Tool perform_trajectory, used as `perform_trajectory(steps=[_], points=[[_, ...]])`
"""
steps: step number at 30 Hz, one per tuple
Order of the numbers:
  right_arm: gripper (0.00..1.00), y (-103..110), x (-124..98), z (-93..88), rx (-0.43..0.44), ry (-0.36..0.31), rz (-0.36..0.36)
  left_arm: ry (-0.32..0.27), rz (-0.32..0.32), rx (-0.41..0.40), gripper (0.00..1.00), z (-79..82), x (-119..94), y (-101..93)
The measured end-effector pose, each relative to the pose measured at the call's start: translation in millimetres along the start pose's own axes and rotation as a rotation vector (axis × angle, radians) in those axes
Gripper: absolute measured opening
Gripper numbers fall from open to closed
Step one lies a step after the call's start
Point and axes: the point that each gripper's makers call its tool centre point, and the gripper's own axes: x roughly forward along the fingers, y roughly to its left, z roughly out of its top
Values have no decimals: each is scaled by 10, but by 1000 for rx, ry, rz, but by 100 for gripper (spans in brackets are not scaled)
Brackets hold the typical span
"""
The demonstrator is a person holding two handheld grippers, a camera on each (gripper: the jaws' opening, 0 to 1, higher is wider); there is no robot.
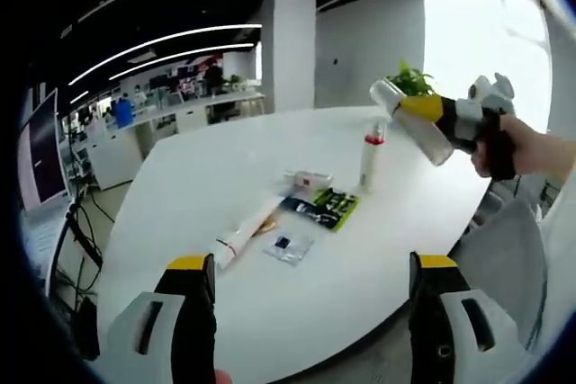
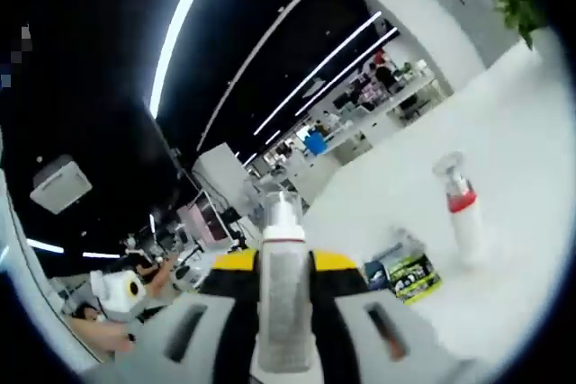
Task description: Arrange the skincare products in the storage area until every visible bottle or jar stands upright without overlapping.
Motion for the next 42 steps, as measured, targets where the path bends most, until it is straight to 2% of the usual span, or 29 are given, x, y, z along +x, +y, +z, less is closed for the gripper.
perform_trajectory(steps=[2, 5, 10, 16, 19, 22, 26, 32, 36, 42], points=[[20, 85, -22, 16, -90, 16, 1, -51, -27, -22, 87, 228, -2, -75], [20, 186, -53, 39, -178, 26, -5, -124, -90, -102, 87, 579, -16, -197], [20, 348, -113, 109, -245, 10, 7, -186, -196, -251, 88, 955, -37, -384], [20, 481, -170, 221, -316, -15, 0, -248, -309, -392, 88, 1287, -15, -627], [20, 543, -177, 235, -354, -16, 0, -244, -349, -393, 87, 1371, 36, -768], [20, 595, -173, 227, -381, -14, 6, -252, -405, -443, 86, 1469, 91, -924], [20, 643, -159, 216, -443, -4, 3, -246, -467, -481, 78, 1513, 150, -1082], [20, 634, -152, 214, -476, 8, 2, -227, -451, -503, 59, 1428, 238, -1111], [20, 623, -138, 203, -480, 12, -2, -237, -436, -519, 38, 1391, 276, -1087], [20, 642, -118, 182, -501, 26, 5, -243, -410, -553, 22, 1347, 327, -1035]])
